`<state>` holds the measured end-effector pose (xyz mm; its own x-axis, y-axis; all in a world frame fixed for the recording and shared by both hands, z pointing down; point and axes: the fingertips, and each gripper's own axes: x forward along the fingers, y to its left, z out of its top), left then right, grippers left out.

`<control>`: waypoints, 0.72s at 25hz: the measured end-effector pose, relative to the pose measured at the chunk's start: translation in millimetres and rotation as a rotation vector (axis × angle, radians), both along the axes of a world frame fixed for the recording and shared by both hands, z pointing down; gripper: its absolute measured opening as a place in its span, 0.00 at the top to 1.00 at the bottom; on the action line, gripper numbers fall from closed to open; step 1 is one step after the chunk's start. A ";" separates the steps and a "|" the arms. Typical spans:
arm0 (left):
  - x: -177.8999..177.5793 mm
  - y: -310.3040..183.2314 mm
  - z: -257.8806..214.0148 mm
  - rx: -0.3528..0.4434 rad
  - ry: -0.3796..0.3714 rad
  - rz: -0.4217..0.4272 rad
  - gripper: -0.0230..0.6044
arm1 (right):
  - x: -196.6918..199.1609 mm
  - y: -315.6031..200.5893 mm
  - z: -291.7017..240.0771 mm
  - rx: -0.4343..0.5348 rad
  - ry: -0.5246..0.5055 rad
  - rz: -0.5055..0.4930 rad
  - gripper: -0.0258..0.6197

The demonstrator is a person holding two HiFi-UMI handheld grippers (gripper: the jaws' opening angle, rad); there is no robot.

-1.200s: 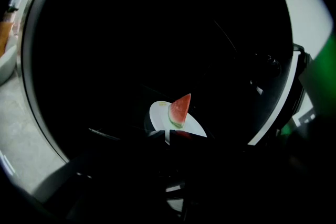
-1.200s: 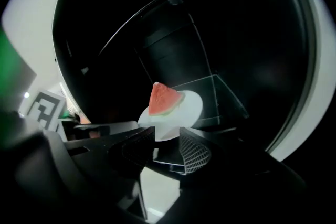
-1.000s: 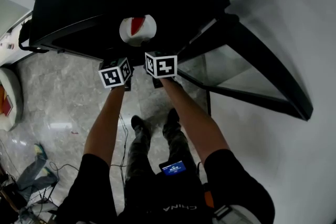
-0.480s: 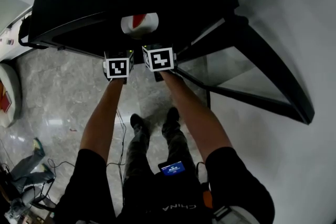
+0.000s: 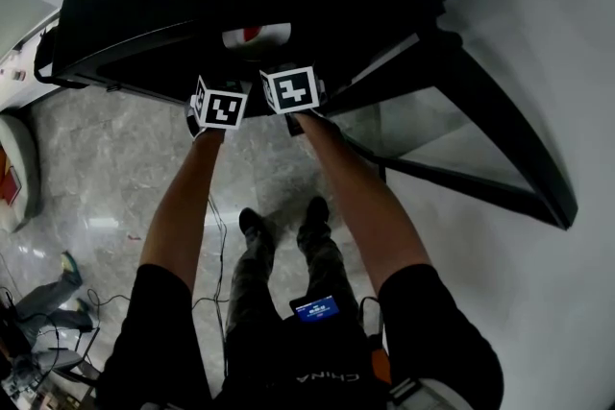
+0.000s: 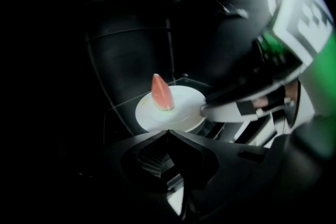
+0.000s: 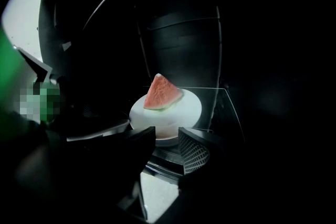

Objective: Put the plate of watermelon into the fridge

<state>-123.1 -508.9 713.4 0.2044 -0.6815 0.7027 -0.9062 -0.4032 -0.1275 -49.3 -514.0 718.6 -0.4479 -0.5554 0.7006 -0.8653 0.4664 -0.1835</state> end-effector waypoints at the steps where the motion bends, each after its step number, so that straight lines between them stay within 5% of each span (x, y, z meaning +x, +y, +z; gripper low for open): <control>1: 1.3 -0.8 -0.6 0.004 -0.032 0.029 0.94 | -0.4 -0.3 0.2 -0.004 0.000 0.000 0.74; 8: 4.0 3.1 -4.3 0.006 -0.061 0.107 0.94 | -0.2 3.7 -0.8 -0.031 -0.012 0.006 0.74; 11: 7.1 8.6 -19.9 0.042 -0.053 0.116 0.94 | -7.7 5.5 -20.6 0.033 -0.026 -0.027 0.75; 18: 40.1 42.6 -68.0 0.070 0.058 0.201 0.94 | -12.1 35.6 -67.9 0.069 -0.061 -0.098 0.75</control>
